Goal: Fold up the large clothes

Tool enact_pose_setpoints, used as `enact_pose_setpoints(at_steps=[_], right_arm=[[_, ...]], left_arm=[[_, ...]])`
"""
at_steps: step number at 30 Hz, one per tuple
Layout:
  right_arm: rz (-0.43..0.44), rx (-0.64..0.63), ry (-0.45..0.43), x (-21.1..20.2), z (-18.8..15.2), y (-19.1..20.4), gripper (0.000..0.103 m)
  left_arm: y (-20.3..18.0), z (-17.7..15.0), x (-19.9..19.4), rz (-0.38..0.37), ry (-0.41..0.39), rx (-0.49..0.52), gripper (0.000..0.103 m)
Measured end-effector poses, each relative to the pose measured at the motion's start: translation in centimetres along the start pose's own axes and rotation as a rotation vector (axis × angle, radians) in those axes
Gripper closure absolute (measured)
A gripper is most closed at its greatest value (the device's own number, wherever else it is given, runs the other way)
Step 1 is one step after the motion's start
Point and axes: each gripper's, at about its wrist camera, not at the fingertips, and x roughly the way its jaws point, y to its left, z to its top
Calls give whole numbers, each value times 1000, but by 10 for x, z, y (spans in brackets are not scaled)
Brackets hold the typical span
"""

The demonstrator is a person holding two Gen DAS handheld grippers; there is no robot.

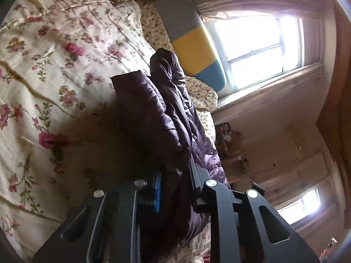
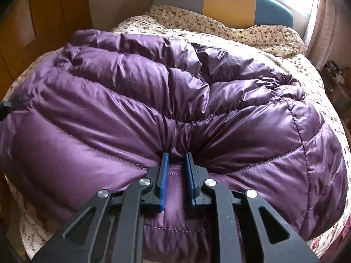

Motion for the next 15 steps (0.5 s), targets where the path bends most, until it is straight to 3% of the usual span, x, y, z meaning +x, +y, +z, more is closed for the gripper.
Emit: enact_pose_setpoints(at_steps=[15], right_arm=[[33,-1,-30,2,-10,-6,89]], left_arm=[[-97,1,22,-21,22,176,89]])
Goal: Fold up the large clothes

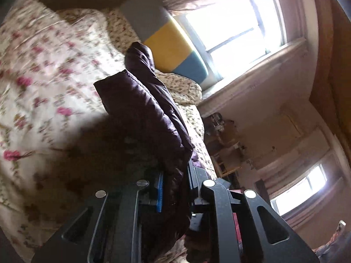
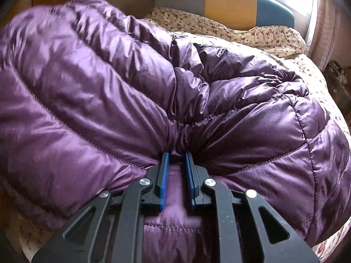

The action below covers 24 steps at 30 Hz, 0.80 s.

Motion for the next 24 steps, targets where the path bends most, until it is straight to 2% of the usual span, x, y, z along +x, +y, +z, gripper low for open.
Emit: enact_pose_setpoints(at_steps=[6,11,14,16,20,24], right_arm=[[44,13,-3,-18,9,-15,90],[19,29,-51,-50,13,-37,87],[-30,62,-73,-69,14,-63,87],[-75,80,-75,-76,15,-80,82],[-196,132,-54,-87,9,-116,75],[-286,202,-30,-94,4,-147,74]], left_arm=[[-45,10,33,-3,37,82,89],[-70,12,59,19,61,116,89],[-81,9,74,31,81,135,89],[-89,8,88,40,100,147,89],[-103,3,124,65,143,174,89],[-112,-4,161,78,189,199,89]])
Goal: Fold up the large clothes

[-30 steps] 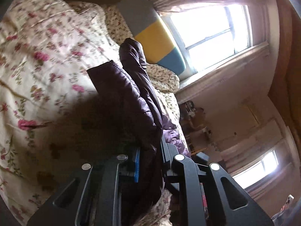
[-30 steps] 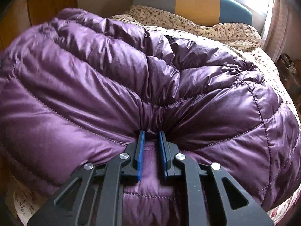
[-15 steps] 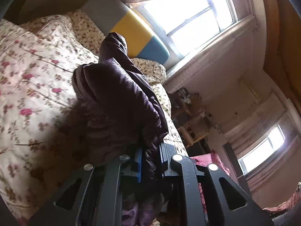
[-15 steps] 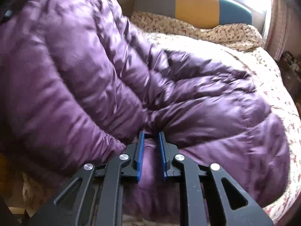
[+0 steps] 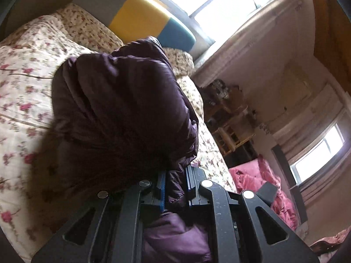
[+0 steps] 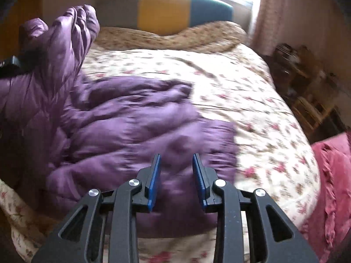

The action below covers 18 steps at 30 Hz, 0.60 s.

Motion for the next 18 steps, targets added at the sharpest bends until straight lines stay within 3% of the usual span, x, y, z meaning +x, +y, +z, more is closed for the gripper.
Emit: enact_pose_setpoints(at_steps=[11,15,18], right_arm=[[-62,101,57,12,-14,-54,73],[-61,105,65,16,-16,-55,73],[-64,104,60,18,-15,-51,72]], left_arm=[[-27,-25,125,45,191,81,89],[-31,-27,127,43,200,97,86],[-30,-22,110,19,185,89,75]])
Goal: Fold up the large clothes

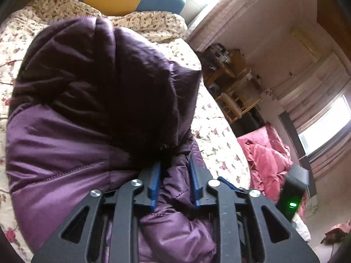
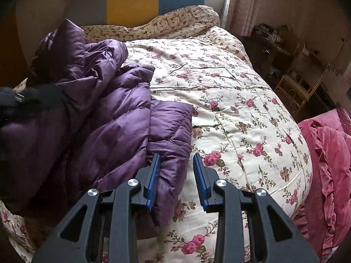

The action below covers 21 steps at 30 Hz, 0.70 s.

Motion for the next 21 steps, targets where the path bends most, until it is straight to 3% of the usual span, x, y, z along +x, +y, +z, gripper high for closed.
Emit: enact_pose_setpoints(at_steps=[5,10,14,21], right_arm=[[-12,0,-3,0,1,5,67],[-41,-3,-11,-8,-1,7,63],[-45,-10,-25,-20,-5,10,63],[3,-29,-59,-51,-13,27,63]], left_arm=[[0,-4,-41,-47,-70,-1,60],[10,-14,-94,-53,-168,-11,60],[47,-32,-135,36,-256,-71,55],[133,-73,-146,246,-207,-199,55]])
